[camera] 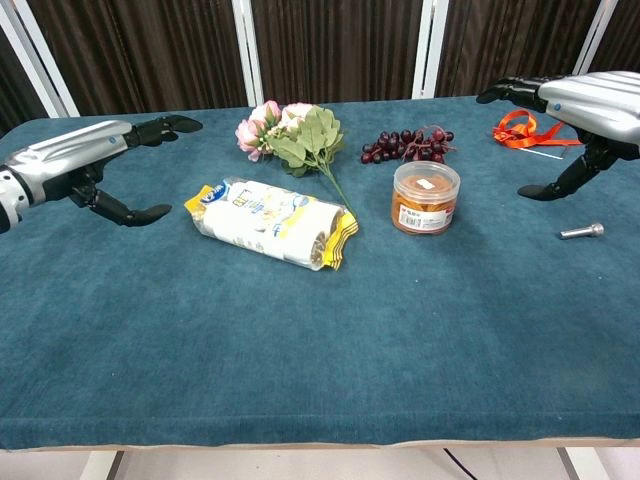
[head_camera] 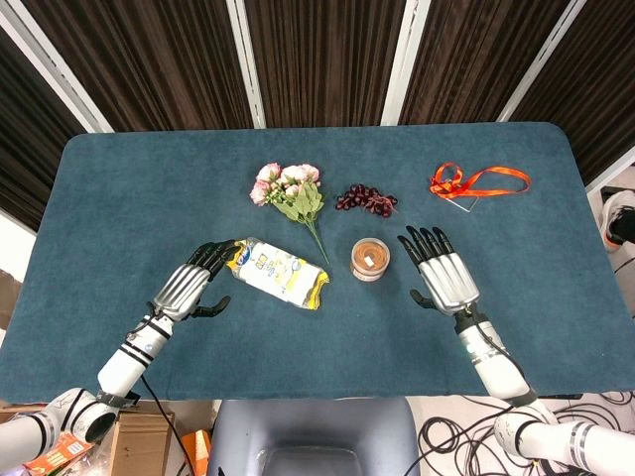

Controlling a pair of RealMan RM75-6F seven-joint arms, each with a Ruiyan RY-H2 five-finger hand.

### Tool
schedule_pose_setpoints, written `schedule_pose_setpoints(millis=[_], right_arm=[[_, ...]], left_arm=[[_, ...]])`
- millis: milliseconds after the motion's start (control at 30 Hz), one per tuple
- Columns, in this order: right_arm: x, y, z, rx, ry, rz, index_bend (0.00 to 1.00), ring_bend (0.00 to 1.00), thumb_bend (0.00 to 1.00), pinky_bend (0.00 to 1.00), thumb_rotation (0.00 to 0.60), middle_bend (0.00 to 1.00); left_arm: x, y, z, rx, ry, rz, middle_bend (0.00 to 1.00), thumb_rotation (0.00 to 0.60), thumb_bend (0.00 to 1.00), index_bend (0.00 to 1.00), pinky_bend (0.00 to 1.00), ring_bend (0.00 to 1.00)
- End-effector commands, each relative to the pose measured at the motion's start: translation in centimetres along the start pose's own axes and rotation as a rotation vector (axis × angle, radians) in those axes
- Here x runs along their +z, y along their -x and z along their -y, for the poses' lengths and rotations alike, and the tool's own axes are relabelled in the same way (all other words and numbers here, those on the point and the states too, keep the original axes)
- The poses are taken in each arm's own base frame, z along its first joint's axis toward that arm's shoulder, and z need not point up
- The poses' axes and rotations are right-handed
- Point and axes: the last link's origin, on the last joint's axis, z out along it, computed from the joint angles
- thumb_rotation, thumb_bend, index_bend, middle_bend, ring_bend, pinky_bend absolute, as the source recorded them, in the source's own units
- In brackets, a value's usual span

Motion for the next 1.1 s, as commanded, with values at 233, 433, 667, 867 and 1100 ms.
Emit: schedule_pose_setpoints(millis=[233,433,667,867,1100], right_arm=[[-0.9,0.0,-2.1,-0.050,0.033,0.009,0.00,0.00,0.19,0.00,0.600,0.00],[-3.4,-0.2,-6.3,-0.096,0.085,0.034,0.01,0.00,0.19,0.00,0.600,0.00],[-5.0,2.0,-10.4,-0.130,0.120,0.105,0.21,0.00,0.19,0.00,0.600,0.00],[-3.7,4.7,-10.4,-0.112,0.096,0.109,0.35,0.00,0.20,0.00,0.600,0.00],[-1.2,6.7,-8.4,-0.106,0.062,0.116,0.40,0.00,0.23,0.00,0.600,0.00]], left_arm=[[-1.9,-0.5,-0.1,0.027,0.013,0.012,0.00,0.600,0.38,0.00,0.00,0.00],[-8.4,-1.3,0.7,0.057,-0.008,0.030,0.00,0.600,0.38,0.00,0.00,0.00],[-16.5,0.6,2.3,0.137,-0.040,0.047,0.00,0.600,0.38,0.00,0.00,0.00],[-19.9,2.5,3.4,0.178,-0.070,0.032,0.00,0.600,0.38,0.00,0.00,0.00],[-20.3,3.4,3.8,0.188,-0.074,0.029,0.00,0.600,0.38,0.00,0.00,0.00]])
